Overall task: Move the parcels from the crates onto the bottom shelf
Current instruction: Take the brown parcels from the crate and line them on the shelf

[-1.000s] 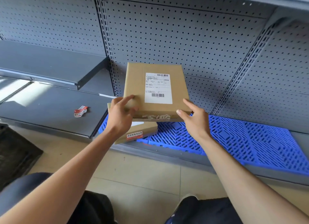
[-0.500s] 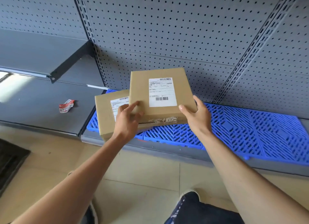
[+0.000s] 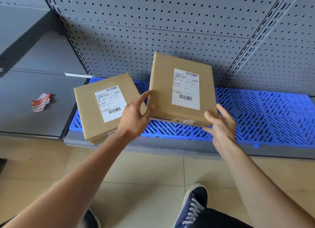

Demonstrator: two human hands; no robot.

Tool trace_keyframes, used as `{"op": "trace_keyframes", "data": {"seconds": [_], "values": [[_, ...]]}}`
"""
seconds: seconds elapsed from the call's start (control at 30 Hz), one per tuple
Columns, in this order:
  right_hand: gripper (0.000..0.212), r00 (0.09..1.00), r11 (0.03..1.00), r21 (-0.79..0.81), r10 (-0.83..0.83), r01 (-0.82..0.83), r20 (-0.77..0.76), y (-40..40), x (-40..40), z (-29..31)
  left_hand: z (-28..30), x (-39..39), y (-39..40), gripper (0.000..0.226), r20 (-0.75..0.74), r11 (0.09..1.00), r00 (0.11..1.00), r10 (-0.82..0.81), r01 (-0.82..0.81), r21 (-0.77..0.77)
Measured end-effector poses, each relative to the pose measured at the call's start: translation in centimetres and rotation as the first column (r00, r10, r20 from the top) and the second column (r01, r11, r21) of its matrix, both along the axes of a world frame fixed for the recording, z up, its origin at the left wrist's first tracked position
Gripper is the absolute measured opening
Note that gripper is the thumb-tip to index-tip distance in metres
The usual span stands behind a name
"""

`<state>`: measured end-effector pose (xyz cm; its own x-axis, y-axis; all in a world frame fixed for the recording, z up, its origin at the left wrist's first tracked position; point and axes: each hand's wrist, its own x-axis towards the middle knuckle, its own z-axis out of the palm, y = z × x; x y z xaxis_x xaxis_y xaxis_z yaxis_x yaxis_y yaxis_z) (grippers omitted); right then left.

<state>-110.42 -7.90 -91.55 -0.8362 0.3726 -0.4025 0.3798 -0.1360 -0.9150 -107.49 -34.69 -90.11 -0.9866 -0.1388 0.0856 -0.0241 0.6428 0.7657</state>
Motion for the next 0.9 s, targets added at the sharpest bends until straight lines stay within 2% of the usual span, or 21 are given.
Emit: {"op": "trace_keyframes", "data": {"seconds": [0.37, 0.5, 0.77, 0.9], "values": [[0.064, 0.998, 0.996, -0.06, -0.06, 0.061, 0.013, 0.6, 0.7, -2.8, -2.9, -0.8, -0.2, 0.048, -0.03, 0.998, 0.998, -0.049, 0.048, -0.047], [0.063, 0.997, 0.997, -0.026, -0.076, 0.077, 0.025, 1.4, 1.3, -3.3, -3.6, -1.0, 0.2, 0.061, 0.038, 0.986, 0.997, -0.06, 0.065, -0.154], [0.064, 0.999, 0.996, 0.078, -0.03, 0.031, -0.018, 2.7, 1.1, -5.1, -6.4, -1.3, 1.4, 0.049, 0.155, 0.906, 0.986, -0.054, 0.114, -0.409], [0.064, 0.999, 0.996, 0.093, -0.003, 0.006, -0.039, 2.5, 1.0, -6.4, -7.3, -1.2, 0.9, 0.048, 0.161, 0.897, 0.984, -0.073, 0.135, -0.421]]}}
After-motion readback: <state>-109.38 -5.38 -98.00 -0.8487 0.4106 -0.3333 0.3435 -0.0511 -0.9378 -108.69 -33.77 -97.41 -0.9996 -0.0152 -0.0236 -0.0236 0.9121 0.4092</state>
